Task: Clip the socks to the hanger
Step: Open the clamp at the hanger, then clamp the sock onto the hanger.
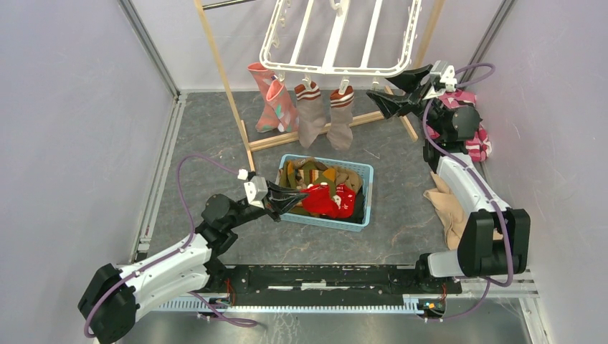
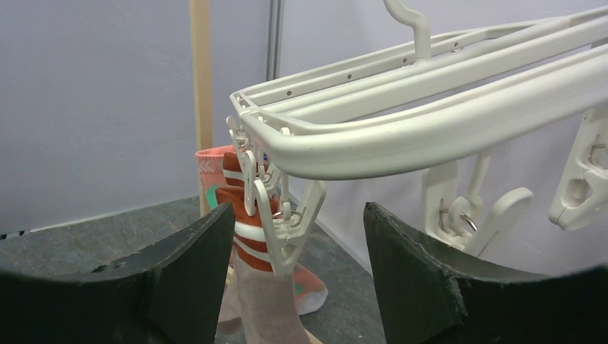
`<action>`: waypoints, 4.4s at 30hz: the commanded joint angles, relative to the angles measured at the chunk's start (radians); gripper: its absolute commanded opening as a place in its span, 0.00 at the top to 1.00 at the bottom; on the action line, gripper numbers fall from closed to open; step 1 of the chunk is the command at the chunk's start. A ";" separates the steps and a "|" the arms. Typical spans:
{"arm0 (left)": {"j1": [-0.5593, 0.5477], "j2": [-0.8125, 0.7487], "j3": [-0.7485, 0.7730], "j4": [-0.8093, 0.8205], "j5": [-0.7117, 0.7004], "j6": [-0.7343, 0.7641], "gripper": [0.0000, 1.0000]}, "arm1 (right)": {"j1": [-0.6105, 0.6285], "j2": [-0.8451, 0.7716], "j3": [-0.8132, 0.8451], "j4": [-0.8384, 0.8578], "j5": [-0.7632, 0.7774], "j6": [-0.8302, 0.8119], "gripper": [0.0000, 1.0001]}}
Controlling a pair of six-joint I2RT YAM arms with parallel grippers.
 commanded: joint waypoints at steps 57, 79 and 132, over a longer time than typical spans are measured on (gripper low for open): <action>-0.002 -0.002 0.066 0.032 0.003 0.003 0.98 | 0.013 0.100 0.113 0.187 -0.027 0.173 0.45; -0.002 0.299 0.312 0.132 0.012 -0.041 0.98 | 0.015 0.069 0.109 0.130 -0.018 0.201 0.89; 0.134 0.985 1.205 -0.101 0.405 -0.099 0.98 | 0.020 -0.010 0.050 0.089 -0.030 0.227 1.00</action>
